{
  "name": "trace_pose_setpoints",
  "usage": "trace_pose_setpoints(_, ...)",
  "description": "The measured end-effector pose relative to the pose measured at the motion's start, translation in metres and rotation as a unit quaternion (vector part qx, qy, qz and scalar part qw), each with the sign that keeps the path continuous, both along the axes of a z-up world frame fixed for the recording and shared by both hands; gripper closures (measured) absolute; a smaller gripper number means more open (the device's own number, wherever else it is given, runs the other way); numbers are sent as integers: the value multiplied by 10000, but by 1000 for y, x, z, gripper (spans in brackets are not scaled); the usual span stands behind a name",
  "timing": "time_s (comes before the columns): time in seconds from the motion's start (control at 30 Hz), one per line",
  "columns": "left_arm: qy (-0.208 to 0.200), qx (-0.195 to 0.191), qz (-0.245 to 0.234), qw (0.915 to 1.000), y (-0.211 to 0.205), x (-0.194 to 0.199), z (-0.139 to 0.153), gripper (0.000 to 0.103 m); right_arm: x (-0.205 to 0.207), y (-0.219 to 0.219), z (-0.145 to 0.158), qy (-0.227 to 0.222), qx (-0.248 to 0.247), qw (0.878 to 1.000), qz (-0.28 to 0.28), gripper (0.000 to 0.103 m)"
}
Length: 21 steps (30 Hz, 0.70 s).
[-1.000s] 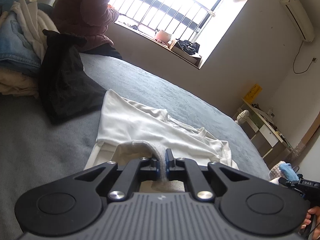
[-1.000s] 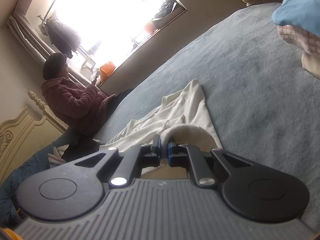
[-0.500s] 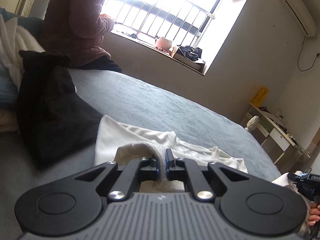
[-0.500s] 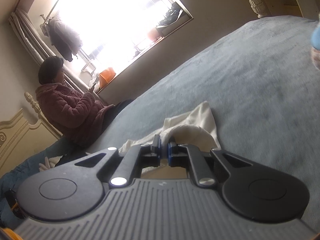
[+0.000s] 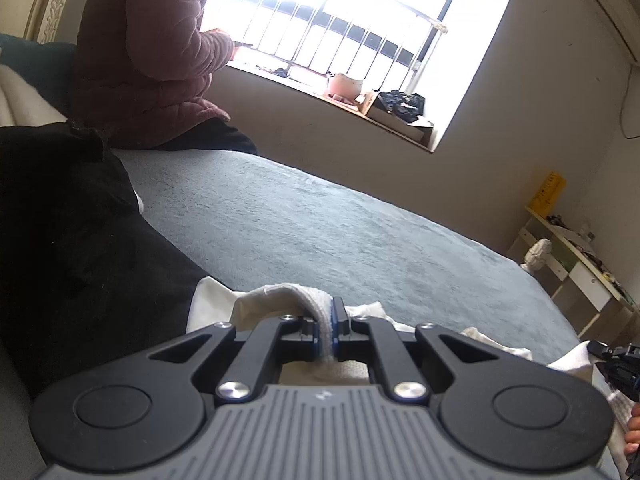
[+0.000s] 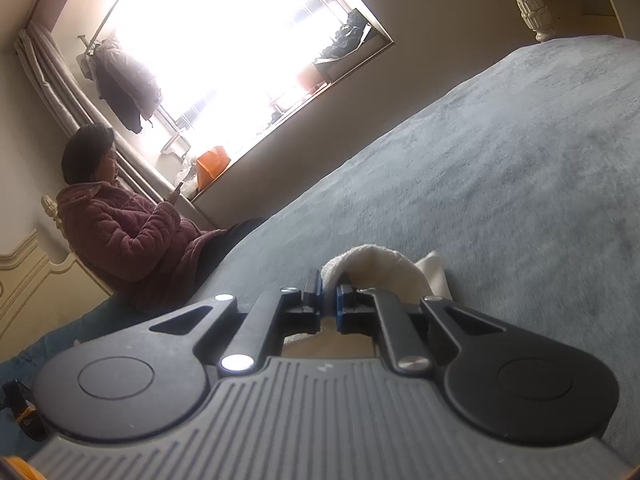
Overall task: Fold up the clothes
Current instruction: 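Lift the hem with both grippers and fold it toward the collar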
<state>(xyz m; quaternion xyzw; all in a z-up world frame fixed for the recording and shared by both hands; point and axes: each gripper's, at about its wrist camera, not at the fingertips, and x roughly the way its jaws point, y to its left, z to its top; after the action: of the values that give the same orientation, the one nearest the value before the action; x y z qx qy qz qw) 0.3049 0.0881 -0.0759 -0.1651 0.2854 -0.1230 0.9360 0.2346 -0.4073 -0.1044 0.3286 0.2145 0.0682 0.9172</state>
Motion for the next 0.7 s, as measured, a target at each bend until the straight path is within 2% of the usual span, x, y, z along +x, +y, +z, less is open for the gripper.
trace_pose_setpoints(0.2, 225, 133, 49, 9996, -6, 33, -16, 96, 35, -3, -17, 108, 66, 9999, -82, 98)
trace_pose_setpoints(0.37, 705, -6, 92, 9975, -4, 57, -37, 96, 60, -7, -40, 437, 215, 9986, -217, 98)
trace_pose_setpoints(0.43, 992, -337, 203, 9943, 4, 65, -45, 92, 70, -11, -52, 631, 403, 9969, -230, 98)
trace_pose_setpoints(0.5, 1277, -666, 313, 9891, 13, 73, -54, 80, 79, -16, -64, 871, 683, 9933, -316, 96)
trace_pose_setpoints(0.53, 1403, -890, 368, 9854, 18, 76, -58, 69, 84, -20, -72, 1048, 915, 9897, -328, 94)
trace_pose_setpoints(0.63, 1658, -1751, 535, 9690, 35, 76, -67, 57, 91, -35, -94, 1500, 1799, 9714, -402, 91)
trace_pose_setpoints(0.67, 1650, -1883, 610, 9662, 39, 73, -68, 51, 90, -39, -101, 1533, 2090, 9648, -440, 90)
trace_pose_setpoints(0.7, 1642, -2015, 684, 9632, 42, 69, -68, 49, 86, -42, -105, 1534, 2326, 9591, -494, 90)
